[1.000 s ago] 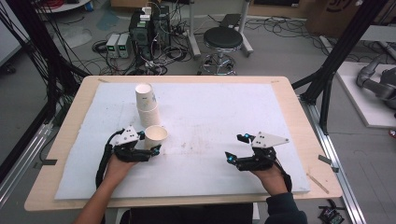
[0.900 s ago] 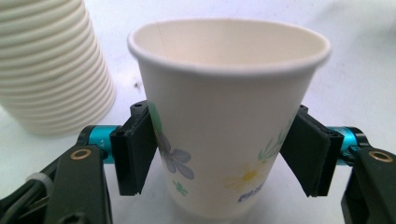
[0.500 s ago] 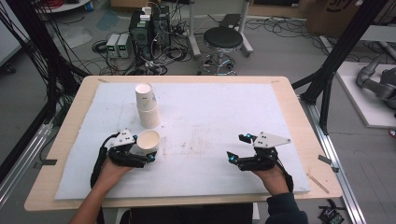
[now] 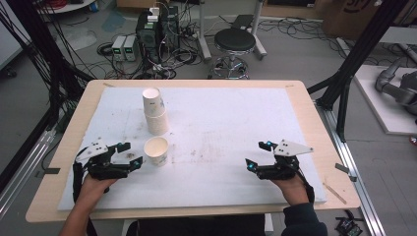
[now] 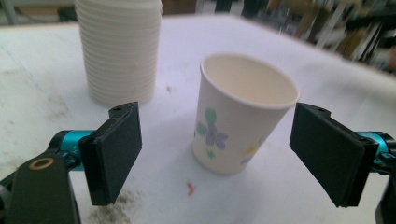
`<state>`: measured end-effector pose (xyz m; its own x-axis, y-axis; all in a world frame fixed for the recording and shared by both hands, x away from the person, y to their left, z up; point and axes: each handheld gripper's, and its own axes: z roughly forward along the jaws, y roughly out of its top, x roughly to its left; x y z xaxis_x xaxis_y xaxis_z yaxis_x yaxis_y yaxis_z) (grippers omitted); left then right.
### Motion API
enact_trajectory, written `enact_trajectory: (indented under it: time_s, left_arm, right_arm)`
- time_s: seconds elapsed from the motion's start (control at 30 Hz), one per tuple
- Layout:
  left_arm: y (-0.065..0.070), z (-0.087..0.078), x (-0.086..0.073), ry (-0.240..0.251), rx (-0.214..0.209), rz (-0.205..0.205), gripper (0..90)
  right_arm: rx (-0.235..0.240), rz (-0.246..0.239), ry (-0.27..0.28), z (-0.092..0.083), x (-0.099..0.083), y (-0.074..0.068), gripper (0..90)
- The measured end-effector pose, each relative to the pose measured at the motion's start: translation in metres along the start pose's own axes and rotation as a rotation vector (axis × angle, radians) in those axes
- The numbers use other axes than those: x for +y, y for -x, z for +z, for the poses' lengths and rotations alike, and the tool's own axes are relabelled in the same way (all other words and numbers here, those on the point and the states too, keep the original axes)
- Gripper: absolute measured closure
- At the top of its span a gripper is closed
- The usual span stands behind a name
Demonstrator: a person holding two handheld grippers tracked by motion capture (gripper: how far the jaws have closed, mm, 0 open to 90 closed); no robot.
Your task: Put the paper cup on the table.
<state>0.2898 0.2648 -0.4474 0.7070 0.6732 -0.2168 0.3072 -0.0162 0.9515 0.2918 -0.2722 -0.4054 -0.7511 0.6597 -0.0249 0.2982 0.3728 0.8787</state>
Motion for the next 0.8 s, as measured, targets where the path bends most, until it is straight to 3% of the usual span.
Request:
enact_trajectory:
  time_s: [0.07, 0.13, 0.27, 0.43, 0.8]
  left_arm:
    - [-0.001, -0.005, 0.003, 0.082, 0.000, -0.009, 17.0]
    - [-0.001, -0.009, 0.006, 0.132, 0.010, 0.002, 17.0]
    - [-0.001, -0.012, 0.011, 0.184, 0.067, 0.015, 16.2]
    - [0.000, -0.010, 0.015, 0.182, 0.114, 0.046, 15.4]
    - [0.000, -0.014, 0.016, 0.178, 0.128, 0.084, 15.7]
  right_arm:
    - [-0.008, 0.005, 0.004, -0.002, -0.001, 0.002, 21.0]
    - [-0.016, 0.012, 0.007, -0.004, -0.002, 0.003, 21.0]
    - [-0.039, 0.012, 0.009, -0.007, -0.004, 0.006, 21.0]
    - [-0.058, 0.012, 0.008, -0.010, -0.006, 0.008, 21.0]
    - [-0.089, 0.016, 0.017, -0.013, -0.005, 0.007, 21.1]
